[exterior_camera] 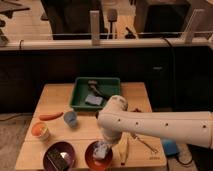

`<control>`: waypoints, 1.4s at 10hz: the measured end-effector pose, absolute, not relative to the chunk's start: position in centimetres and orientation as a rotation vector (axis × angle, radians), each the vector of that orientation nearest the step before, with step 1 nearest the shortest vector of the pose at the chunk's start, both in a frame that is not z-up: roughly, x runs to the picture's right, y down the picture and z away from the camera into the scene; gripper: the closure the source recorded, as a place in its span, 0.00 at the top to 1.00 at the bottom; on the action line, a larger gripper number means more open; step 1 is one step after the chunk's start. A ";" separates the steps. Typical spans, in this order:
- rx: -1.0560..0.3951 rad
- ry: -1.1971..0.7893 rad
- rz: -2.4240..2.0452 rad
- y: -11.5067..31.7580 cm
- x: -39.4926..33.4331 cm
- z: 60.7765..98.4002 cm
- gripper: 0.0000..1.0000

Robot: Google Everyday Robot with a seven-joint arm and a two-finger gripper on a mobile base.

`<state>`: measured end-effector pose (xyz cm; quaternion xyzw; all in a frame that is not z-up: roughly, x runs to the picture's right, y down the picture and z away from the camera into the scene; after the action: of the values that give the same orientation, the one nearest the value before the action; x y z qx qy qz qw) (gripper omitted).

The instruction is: Wipe red bowl with towel

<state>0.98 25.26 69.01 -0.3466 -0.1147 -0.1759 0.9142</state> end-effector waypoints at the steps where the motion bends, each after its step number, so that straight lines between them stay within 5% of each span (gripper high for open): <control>1: -0.709 -0.291 -0.342 25.3 0.5 69.4 0.00; 14: -0.882 -0.442 -0.398 29.8 0.1 68.0 0.00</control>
<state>0.10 29.76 68.03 -0.4205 -0.2106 -0.1897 0.8619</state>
